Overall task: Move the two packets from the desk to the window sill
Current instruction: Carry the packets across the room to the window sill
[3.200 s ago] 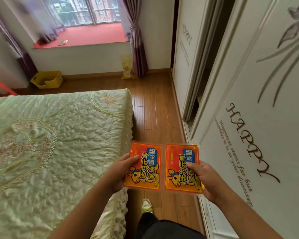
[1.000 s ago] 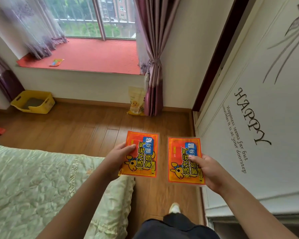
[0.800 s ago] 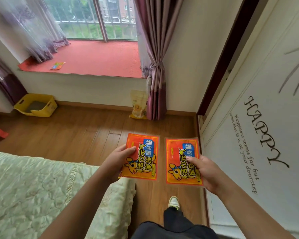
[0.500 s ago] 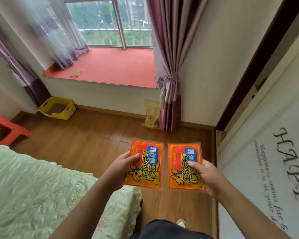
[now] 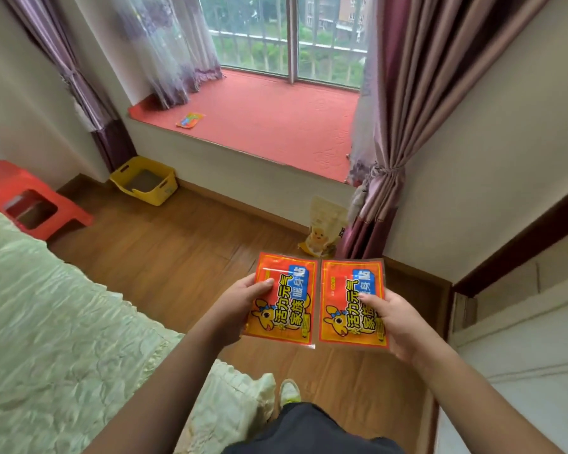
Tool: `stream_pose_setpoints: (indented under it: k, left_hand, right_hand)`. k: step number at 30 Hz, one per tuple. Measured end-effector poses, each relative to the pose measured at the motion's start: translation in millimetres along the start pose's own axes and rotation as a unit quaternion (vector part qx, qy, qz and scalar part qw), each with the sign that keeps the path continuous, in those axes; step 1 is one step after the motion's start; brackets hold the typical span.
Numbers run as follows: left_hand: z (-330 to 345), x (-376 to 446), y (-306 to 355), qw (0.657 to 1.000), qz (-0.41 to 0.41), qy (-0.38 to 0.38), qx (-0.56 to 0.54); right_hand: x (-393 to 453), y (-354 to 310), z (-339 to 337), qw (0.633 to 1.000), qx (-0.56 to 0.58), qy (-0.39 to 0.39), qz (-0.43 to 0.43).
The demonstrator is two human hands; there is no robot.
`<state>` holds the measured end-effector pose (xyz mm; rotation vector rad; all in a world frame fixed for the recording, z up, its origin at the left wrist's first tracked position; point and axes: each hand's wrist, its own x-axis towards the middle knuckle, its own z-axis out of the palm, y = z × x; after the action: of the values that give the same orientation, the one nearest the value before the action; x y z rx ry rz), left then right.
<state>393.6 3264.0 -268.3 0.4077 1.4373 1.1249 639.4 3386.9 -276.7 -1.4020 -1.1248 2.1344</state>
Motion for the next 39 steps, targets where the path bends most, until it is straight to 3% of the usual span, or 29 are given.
stream_pose_setpoints:
  k: [15, 31, 39]
  left_hand:
    - [-79, 118, 100, 0.995, 0.027, 0.028, -0.090]
    - [-126, 257, 202, 0.969, 0.024, 0.197, -0.145]
    - [-174, 281, 220, 0.949, 0.023, 0.251, -0.191]
  right_hand:
    - [149, -112, 83, 0.997, -0.050, -0.050, 0.004]
    - [362, -245, 143, 0.979, -0.111, -0.165, 0.045]
    - [418, -269, 207, 0.959, -0.145, -0.229, 0.086]
